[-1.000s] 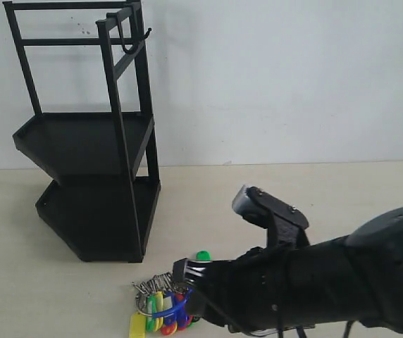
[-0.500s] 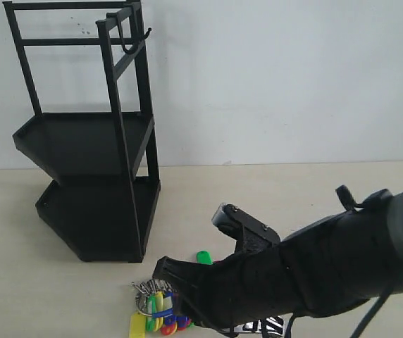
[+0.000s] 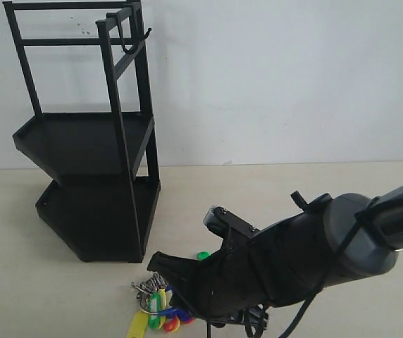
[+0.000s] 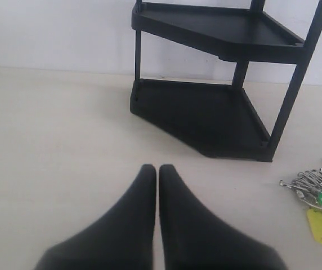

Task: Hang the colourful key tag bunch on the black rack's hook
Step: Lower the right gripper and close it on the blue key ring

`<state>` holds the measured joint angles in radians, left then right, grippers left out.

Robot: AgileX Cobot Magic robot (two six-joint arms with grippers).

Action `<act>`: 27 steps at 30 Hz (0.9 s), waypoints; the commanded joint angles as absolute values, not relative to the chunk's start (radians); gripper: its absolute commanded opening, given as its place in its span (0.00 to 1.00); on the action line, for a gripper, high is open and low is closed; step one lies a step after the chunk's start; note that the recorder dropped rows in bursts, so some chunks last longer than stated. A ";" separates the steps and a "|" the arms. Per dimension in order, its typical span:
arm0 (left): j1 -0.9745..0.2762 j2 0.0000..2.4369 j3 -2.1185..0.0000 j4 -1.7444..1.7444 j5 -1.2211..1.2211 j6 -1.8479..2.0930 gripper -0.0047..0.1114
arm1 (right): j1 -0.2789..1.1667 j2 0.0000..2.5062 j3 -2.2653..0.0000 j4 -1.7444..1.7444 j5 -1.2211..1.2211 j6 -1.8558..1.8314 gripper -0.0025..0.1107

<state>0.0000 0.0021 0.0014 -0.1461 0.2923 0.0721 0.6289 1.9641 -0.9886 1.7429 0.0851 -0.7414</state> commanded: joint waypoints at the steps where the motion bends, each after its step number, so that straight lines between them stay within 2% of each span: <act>1: -0.001 0.000 0.000 -0.141 0.284 0.075 0.08 | 0.630 1.965 -1.024 1.744 0.085 -0.748 0.32; 27: -0.001 0.000 0.000 -0.141 0.284 0.075 0.08 | 0.632 1.968 -1.031 1.744 0.063 -0.742 0.32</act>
